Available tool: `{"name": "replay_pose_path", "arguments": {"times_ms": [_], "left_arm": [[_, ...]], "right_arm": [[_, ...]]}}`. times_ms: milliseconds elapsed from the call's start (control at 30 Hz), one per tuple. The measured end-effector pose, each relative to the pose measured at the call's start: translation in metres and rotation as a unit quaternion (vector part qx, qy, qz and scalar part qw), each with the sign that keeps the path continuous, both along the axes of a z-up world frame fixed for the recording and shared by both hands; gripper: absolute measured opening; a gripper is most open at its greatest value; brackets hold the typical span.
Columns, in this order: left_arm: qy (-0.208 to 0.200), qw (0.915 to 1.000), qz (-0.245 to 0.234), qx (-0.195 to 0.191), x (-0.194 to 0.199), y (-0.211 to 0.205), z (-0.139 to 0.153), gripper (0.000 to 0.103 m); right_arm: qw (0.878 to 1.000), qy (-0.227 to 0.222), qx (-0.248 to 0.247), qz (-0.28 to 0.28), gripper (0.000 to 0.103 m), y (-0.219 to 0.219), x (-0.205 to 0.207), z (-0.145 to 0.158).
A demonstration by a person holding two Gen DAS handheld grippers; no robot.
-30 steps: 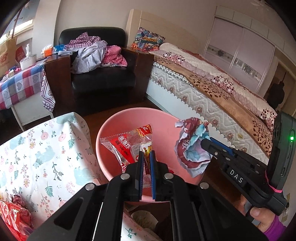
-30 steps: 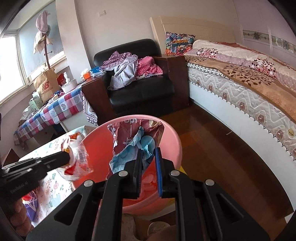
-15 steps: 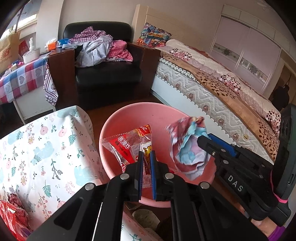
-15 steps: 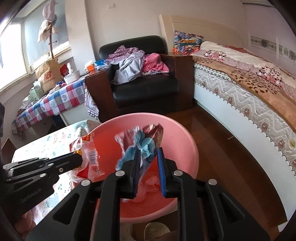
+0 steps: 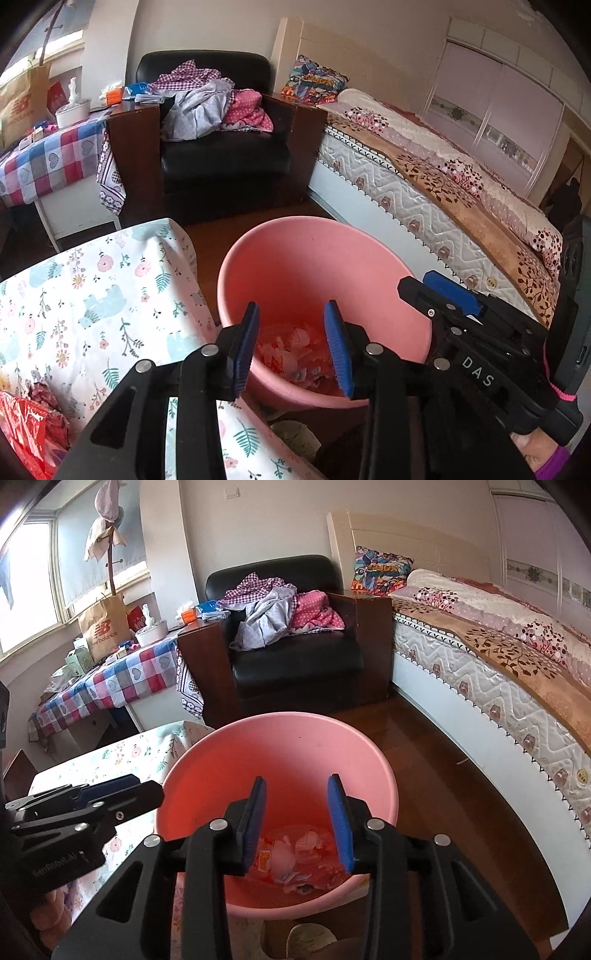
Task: Collect trash
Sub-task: 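Open both grippers to drop the wrappers into the pink bucket, then move both grippers away from the bucket toward the table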
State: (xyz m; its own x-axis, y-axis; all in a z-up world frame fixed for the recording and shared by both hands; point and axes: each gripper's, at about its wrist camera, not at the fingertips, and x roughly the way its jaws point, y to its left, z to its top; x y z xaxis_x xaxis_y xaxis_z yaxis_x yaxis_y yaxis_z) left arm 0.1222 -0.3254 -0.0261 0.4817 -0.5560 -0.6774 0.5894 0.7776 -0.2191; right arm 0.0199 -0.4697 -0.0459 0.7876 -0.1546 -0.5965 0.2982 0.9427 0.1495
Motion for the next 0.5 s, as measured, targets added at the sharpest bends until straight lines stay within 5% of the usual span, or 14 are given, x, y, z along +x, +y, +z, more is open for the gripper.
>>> {"name": "replay_pose_path", "arguments": {"times_ms": [500], "left_arm": [[-0.013,0.9995,0.023,-0.020,-0.021,0.041,0.025,0.036]], "right_arm": [[1.000,-0.014,0.008,0.021,0.043,0.018,-0.019,0.012]]}}
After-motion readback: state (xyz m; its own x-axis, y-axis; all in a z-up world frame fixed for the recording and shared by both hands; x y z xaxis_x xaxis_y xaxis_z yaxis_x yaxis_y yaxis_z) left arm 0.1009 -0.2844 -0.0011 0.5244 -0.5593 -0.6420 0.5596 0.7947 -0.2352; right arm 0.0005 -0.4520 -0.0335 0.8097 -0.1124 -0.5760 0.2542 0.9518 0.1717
